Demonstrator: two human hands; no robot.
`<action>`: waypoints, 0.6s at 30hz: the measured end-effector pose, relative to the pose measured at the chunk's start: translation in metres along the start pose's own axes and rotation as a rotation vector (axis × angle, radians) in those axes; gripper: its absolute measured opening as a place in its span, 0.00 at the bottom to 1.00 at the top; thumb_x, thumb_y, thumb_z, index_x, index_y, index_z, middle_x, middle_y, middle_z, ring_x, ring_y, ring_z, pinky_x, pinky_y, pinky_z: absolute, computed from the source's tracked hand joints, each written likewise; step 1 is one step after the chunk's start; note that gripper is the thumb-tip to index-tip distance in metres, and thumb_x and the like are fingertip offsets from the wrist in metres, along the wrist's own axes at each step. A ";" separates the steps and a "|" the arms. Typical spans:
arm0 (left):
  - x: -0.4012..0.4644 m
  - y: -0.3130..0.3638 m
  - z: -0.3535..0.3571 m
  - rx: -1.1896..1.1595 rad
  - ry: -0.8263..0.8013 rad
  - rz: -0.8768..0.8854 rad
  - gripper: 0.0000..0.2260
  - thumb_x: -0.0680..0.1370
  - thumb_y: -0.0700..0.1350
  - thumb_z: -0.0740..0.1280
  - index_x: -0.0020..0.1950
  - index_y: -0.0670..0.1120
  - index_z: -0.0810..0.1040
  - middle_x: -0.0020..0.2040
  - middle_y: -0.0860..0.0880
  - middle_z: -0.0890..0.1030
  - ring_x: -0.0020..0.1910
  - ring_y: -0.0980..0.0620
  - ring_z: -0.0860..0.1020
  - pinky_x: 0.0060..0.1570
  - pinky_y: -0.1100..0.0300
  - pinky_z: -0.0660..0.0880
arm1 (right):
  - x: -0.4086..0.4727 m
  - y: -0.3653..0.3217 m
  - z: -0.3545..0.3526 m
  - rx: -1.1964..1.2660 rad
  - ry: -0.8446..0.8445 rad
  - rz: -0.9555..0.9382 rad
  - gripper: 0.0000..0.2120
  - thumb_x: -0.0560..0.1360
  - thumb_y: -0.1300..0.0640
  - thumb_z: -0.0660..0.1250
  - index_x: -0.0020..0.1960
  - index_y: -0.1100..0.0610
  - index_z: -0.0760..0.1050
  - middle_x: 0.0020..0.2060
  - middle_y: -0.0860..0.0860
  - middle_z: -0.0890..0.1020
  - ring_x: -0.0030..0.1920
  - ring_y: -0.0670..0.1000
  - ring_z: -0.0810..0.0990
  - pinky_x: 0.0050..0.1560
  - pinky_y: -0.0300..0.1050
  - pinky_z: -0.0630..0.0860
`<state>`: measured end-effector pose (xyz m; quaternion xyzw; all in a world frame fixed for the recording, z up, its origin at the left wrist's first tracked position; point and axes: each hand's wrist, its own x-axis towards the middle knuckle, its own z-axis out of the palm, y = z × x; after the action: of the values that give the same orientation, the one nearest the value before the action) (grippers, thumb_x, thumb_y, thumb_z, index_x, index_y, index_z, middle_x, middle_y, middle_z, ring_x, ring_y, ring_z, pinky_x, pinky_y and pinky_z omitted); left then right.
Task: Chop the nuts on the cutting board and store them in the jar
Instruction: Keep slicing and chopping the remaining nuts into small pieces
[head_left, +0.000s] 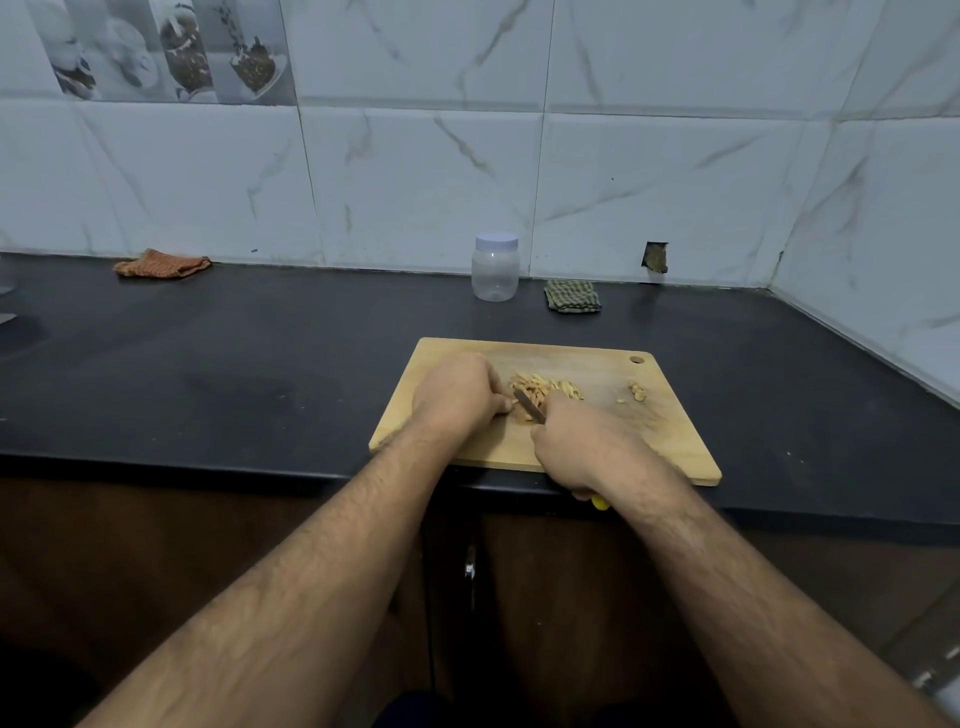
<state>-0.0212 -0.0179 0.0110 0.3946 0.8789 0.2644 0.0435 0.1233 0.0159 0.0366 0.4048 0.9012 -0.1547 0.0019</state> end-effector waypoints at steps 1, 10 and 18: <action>0.003 -0.004 -0.001 -0.055 -0.043 -0.016 0.05 0.75 0.49 0.73 0.47 0.49 0.85 0.47 0.55 0.84 0.47 0.52 0.80 0.42 0.57 0.75 | 0.000 0.000 0.000 -0.005 0.001 -0.010 0.18 0.81 0.57 0.58 0.70 0.53 0.62 0.43 0.53 0.78 0.40 0.55 0.81 0.34 0.46 0.73; 0.006 -0.014 -0.004 -0.194 -0.058 -0.026 0.01 0.74 0.43 0.74 0.43 0.48 0.86 0.52 0.54 0.85 0.49 0.55 0.81 0.53 0.57 0.77 | -0.010 -0.001 -0.001 -0.031 0.080 -0.123 0.26 0.81 0.57 0.55 0.76 0.40 0.59 0.64 0.51 0.77 0.59 0.55 0.78 0.55 0.50 0.77; 0.006 -0.010 0.002 -0.143 -0.031 -0.094 0.01 0.72 0.47 0.75 0.42 0.51 0.86 0.42 0.57 0.84 0.47 0.55 0.80 0.49 0.56 0.79 | -0.013 -0.003 -0.002 -0.079 0.094 -0.139 0.29 0.80 0.59 0.56 0.77 0.38 0.61 0.70 0.48 0.74 0.65 0.53 0.74 0.59 0.49 0.75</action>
<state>-0.0318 -0.0180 0.0052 0.3530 0.8745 0.3182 0.0973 0.1297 0.0053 0.0409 0.3477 0.9316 -0.0995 -0.0354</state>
